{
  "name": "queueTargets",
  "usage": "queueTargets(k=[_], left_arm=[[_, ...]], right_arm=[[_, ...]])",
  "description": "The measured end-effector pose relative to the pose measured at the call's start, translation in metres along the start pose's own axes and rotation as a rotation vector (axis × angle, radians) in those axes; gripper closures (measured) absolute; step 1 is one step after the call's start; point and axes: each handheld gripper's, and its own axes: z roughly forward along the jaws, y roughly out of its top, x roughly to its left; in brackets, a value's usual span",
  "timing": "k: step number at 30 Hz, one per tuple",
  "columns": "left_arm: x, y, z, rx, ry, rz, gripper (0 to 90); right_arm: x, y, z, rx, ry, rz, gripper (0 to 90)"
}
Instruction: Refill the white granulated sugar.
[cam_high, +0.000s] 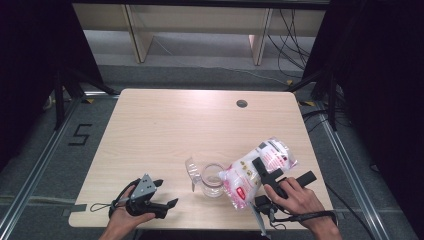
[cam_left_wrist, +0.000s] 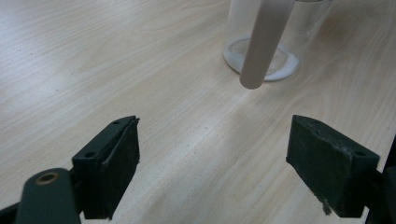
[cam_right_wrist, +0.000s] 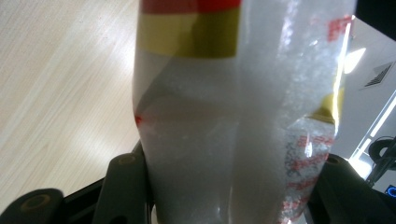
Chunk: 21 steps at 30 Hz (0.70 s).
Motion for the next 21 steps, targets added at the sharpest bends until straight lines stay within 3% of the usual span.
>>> queueTargets(k=[2,5,10,11,14,15,21], left_arm=[[-0.0010,0.0002,0.0002,-0.004,-0.004,-0.002,16.8],[-0.0009,0.0011,-0.0014,0.017,0.009,0.010,16.9],[0.0004,0.0009,-0.0008,0.001,0.002,0.027,16.9],[-0.0008,0.0004,-0.0005,0.003,0.002,0.006,16.8],[-0.0014,0.0010,-0.0013,0.017,0.008,0.010,16.9],[-0.0013,0.0009,-0.0013,0.017,0.008,0.010,16.9],[-0.0013,0.0009,-0.0013,0.017,0.008,0.009,16.9]], right_arm=[[-0.0020,-0.0009,-0.0004,-0.008,0.001,-0.015,50.8],[-0.0023,-0.0005,0.0000,-0.009,0.003,-0.009,50.9],[0.0006,-0.0001,0.0011,-0.006,0.000,0.015,51.1],[-0.0002,-0.0007,0.0015,-0.010,0.002,-0.002,51.1],[-0.0002,-0.0015,0.0013,-0.009,0.003,-0.004,51.2],[0.0005,-0.0014,0.0012,-0.006,0.000,0.016,51.3],[-0.0010,-0.0024,0.0008,-0.010,-0.005,0.004,51.6]])
